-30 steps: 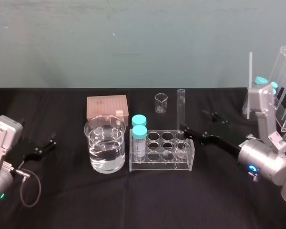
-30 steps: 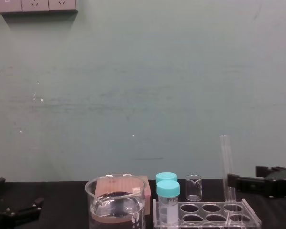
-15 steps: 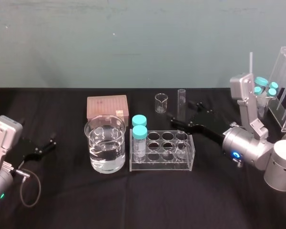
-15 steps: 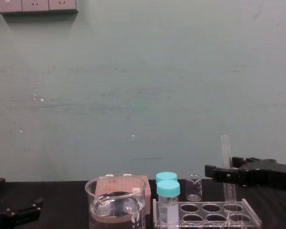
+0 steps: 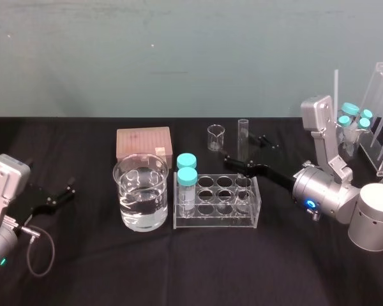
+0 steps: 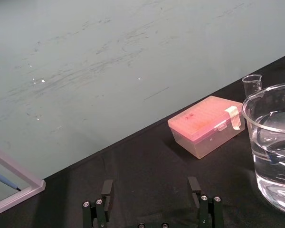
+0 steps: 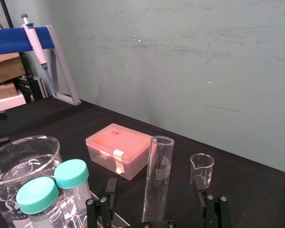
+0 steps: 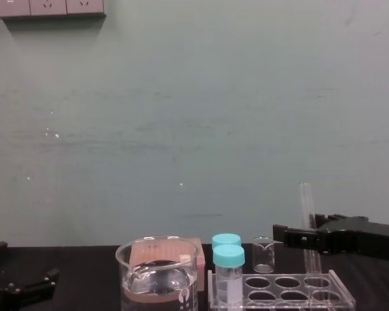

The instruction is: Hold the test tube with one hand and immerse one end into the beaker, then return it to the test tube rack.

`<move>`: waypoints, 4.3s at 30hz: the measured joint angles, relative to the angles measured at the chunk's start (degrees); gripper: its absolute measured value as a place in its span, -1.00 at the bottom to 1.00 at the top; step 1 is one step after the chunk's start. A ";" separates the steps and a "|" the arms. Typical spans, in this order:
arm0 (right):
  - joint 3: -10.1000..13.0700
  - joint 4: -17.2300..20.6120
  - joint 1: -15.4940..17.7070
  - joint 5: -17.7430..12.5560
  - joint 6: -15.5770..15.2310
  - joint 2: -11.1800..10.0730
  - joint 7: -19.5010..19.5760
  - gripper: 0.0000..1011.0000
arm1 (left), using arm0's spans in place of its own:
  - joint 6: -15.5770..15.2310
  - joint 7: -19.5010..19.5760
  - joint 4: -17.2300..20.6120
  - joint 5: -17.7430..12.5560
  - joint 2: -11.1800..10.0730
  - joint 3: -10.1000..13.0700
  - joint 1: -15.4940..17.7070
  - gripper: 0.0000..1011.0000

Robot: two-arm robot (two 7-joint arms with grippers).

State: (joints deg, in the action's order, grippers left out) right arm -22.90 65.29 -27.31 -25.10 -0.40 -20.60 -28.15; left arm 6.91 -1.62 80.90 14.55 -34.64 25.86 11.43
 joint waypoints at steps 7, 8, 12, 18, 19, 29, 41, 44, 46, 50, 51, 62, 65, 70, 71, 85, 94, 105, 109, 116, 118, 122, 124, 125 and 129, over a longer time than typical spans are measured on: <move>0.05 0.07 0.00 -0.08 -0.01 -0.07 0.02 0.97 | 0.00 0.00 0.00 0.00 0.00 0.00 0.00 0.98; 0.05 0.08 0.00 -0.09 -0.01 -0.07 0.02 0.94 | 0.00 0.00 0.00 0.00 0.00 0.00 0.00 0.98; 0.05 0.12 0.01 -0.15 -0.01 -0.09 0.03 0.79 | 0.00 0.00 0.00 0.00 0.00 0.00 0.00 0.98; 0.05 0.16 0.03 -0.25 -0.01 -0.12 0.02 0.45 | 0.00 0.00 0.00 0.00 0.00 0.00 0.00 0.98; 0.05 0.16 0.04 -0.26 -0.01 -0.12 0.02 0.41 | 0.00 0.00 0.00 0.00 0.00 0.00 0.00 0.98; 0.05 0.21 0.09 -0.33 -0.01 -0.16 0.02 -0.28 | 0.00 0.00 0.00 0.00 0.00 0.00 0.00 0.98; 0.05 0.23 0.10 -0.42 0.00 -0.16 0.01 -0.53 | 0.00 0.00 0.00 0.00 0.00 0.00 0.00 0.98; 0.20 0.21 0.23 -0.37 0.37 -0.03 -0.08 -0.53 | 0.00 0.00 0.00 0.00 0.00 0.00 0.00 0.98; 0.37 0.12 0.28 -0.35 0.90 0.12 -0.47 -0.53 | 0.00 0.00 0.00 0.00 0.00 0.00 0.00 0.98; 0.46 0.11 0.34 -0.18 1.69 0.23 -1.20 -0.53 | 0.00 0.00 0.00 0.00 0.00 0.00 0.00 0.98; 0.48 0.12 0.36 -0.16 1.84 0.24 -1.33 -0.53 | 0.00 0.00 0.00 0.00 0.00 0.00 0.00 0.98; 0.76 1.60 1.15 0.09 3.18 -0.30 -2.62 -0.53 | 0.00 0.00 0.00 0.00 0.00 0.00 0.00 0.98; 1.02 2.60 1.67 0.23 3.67 -0.74 -2.71 -0.53 | 0.00 0.00 0.00 0.00 0.00 0.00 0.00 0.98; 1.67 4.26 2.40 0.26 4.18 -1.29 -2.58 -0.53 | 0.00 0.00 0.00 0.00 0.00 0.00 0.00 0.98; 1.94 4.97 2.64 0.22 4.37 -1.47 -2.53 -0.53 | 0.00 0.00 0.00 0.00 0.00 0.00 0.00 0.98; 5.32 12.75 3.25 -0.79 5.63 -3.32 -0.69 -0.53 | 0.00 0.00 0.00 0.00 0.00 0.00 0.00 0.98; 7.34 15.99 3.47 -0.34 4.32 -4.64 1.98 -0.53 | 0.00 0.00 0.00 0.00 0.00 0.00 0.00 0.98; 8.67 15.29 3.85 0.73 2.21 -3.76 5.07 -0.53 | 0.00 0.00 0.00 0.00 0.00 0.00 0.00 0.98; 8.88 14.97 3.88 0.88 2.08 -3.49 5.12 -0.53 | 0.00 0.00 0.00 0.00 0.00 0.00 0.00 0.98; 8.99 14.45 3.70 1.19 2.01 -3.07 4.99 -0.53 | 0.00 0.00 0.00 0.00 0.00 0.00 0.00 0.98; 8.99 14.34 3.65 1.25 2.00 -2.97 4.81 -0.53 | 0.00 0.00 0.00 0.00 0.00 0.00 0.00 0.98; 8.97 14.27 3.60 1.32 1.93 -2.86 4.67 -0.53 | 0.00 0.00 0.00 0.00 0.00 0.00 0.00 0.98; 8.96 14.26 3.59 1.34 1.85 -2.80 4.64 -0.53 | 0.00 0.00 0.00 0.00 0.00 0.00 0.00 0.98; 8.96 14.26 3.58 1.36 1.79 -2.75 4.62 -0.53 | 0.00 0.00 0.00 0.00 0.00 0.00 0.00 0.98; 8.89 14.21 3.55 1.41 1.66 -2.65 4.47 -0.53 | 0.00 0.00 0.00 0.00 0.00 0.00 0.00 0.98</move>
State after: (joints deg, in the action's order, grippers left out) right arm -14.01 79.51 -23.76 -23.70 1.25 -23.24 -23.68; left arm 6.91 -1.62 80.90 14.55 -34.65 25.86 11.43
